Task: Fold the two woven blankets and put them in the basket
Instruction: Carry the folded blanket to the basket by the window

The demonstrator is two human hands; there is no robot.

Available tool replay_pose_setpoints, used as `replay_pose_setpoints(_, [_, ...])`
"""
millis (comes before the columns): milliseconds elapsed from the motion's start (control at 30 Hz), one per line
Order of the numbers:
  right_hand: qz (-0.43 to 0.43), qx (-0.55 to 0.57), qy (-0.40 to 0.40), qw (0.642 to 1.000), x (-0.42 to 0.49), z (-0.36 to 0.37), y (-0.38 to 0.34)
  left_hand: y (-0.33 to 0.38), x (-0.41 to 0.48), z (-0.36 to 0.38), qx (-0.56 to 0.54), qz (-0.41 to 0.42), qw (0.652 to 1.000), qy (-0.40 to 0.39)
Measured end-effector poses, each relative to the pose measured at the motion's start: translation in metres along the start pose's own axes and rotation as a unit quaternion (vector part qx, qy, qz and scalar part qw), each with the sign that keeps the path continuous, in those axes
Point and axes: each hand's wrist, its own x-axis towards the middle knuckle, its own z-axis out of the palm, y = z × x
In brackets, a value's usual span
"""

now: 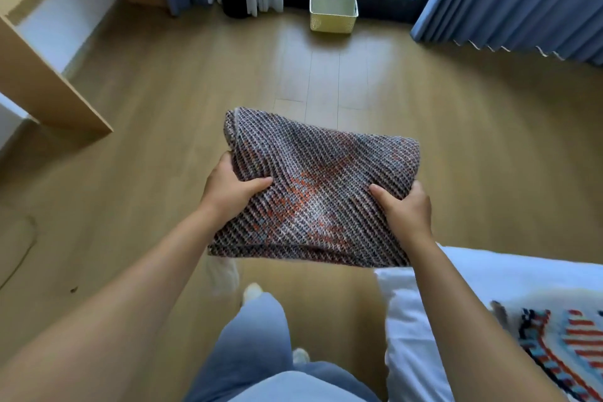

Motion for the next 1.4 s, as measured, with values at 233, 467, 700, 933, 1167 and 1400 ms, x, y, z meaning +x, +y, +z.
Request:
replay_pose_setpoints(233, [0.013, 0.000, 0.031, 0.999, 0.169, 0.061, -0.065, 0.047, 0.199, 0.013, -0.019, -0.001, 0.999, -0.032])
replay_pose_setpoints(467, [0.037, -0.005, 0.060, 0.997, 0.320, 0.089, -0.127, 0.112, 0.374, 0.035, -0.026, 0.011, 0.997, -0.074])
replay_pose_setpoints(700, [0.049, -0.007, 0.081, 0.995, 0.500, 0.107, -0.160, 0.167, 0.552, 0.100, -0.025, 0.024, 0.995, -0.089])
replay_pose_setpoints(933, [0.050, -0.023, 0.045, 0.997, 0.705, 0.116, -0.214, 0.231, 0.719, 0.154, -0.040, -0.006, 0.997, -0.071])
replay_pose_setpoints(1167, [0.041, -0.028, 0.041, 0.998, 0.890, 0.161, -0.271, 0.280, 0.899, 0.186, -0.046, -0.016, 0.997, -0.063])
replay_pose_setpoints(1400, [0.066, -0.020, 0.059, 0.996, 1.076, 0.220, -0.333, 0.331, 1.106, 0.219, -0.036, -0.026, 0.996, -0.078])
